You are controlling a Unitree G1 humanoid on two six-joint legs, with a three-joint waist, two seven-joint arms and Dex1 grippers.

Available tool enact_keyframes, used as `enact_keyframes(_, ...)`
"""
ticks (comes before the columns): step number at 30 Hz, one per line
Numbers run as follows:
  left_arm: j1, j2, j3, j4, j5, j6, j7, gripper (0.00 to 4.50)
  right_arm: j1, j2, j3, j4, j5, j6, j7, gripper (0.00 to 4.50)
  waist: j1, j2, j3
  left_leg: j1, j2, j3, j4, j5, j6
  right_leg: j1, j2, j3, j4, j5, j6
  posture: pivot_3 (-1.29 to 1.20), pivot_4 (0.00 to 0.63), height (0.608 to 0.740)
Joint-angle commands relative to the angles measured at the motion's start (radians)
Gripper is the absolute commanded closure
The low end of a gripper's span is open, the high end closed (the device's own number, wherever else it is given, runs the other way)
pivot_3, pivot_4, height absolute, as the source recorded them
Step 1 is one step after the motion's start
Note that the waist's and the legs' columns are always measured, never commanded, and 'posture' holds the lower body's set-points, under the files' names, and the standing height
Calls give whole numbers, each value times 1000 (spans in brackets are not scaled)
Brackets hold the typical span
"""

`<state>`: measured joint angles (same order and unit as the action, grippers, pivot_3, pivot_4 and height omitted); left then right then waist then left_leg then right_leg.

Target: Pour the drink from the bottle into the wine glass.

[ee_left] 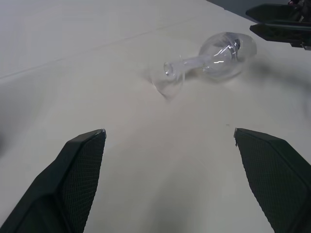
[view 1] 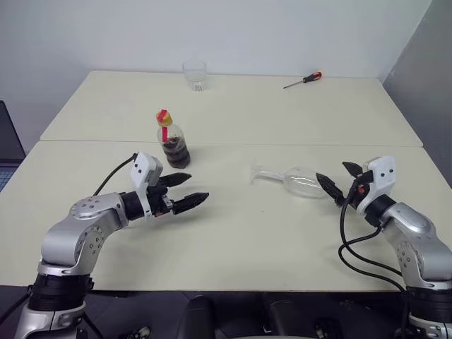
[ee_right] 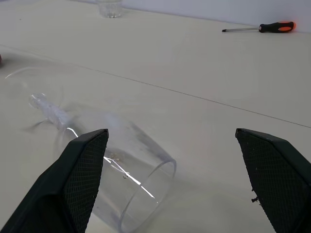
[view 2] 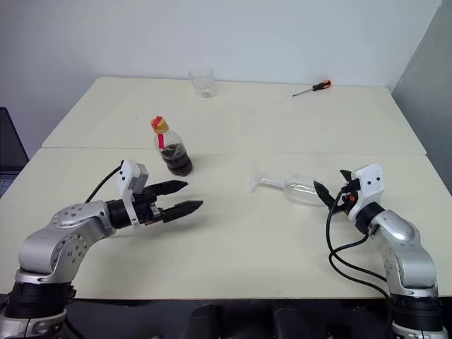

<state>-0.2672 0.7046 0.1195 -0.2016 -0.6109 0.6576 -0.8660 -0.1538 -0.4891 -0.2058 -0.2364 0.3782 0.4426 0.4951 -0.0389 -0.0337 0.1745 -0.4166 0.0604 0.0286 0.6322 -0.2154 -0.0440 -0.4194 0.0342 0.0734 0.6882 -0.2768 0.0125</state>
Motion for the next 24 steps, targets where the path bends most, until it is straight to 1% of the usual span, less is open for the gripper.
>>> enact_keyframes(1, -22, 21, 6, -20, 30, -35, -5, 0, -12, 3, -21, -48, 31, -27, 15, 24, 0, 0, 0, 0, 0, 0, 0, 0, 0, 0, 0, 0, 0, 0, 0, 0, 150, 740)
enact_keyframes(5, -36, -8, 17, -12, 3, -4, 17, 0, -17, 4, -16, -51, 32, -21, 17, 24, 1, 0, 0, 0, 0, 0, 2, 0, 0, 0, 0, 0, 2, 0, 0, 0, 150, 740)
enact_keyframes(11, -11, 25, 21, -51, -16, 30, -24, 0, -7, -6, 0, -89, 71, 1, 58, 24, 0, 0, 0, 0, 0, 0, 3, 0, 0, 0, 1, 0, 4, 0, 0, 0, 150, 740)
enact_keyframes(14, -14, 56, 38, -38, -16, 30, -48, 0, 0, -9, 1, -97, 70, 8, 59, 24, 0, 0, 0, 0, 1, -1, 5, 0, 0, 0, 1, 0, 5, 0, 0, 0, 150, 740)
enact_keyframes(19, -16, 72, 60, -15, -12, 21, -44, 0, -6, -15, 2, -103, 78, 13, 60, 24, 0, 0, 0, 0, 1, -1, 9, 0, 0, 0, 1, 0, 8, 0, 0, 0, 150, 740)
enact_keyframes(21, -34, 37, 82, 25, 14, -7, 21, 0, -9, -20, 7, -118, 84, 20, 62, 24, 0, 0, 0, 0, 0, -1, 10, 0, 0, 0, 1, 0, 9, 0, 0, 0, 150, 740)
enact_keyframes(24, -80, -49, 73, 124, 116, -115, 156, 0, -65, -11, 32, -149, 107, 57, 48, 24, 4, 0, 0, 0, 0, -1, 11, 0, 0, 1, 1, 0, 9, 0, 0, 0, 150, 740)
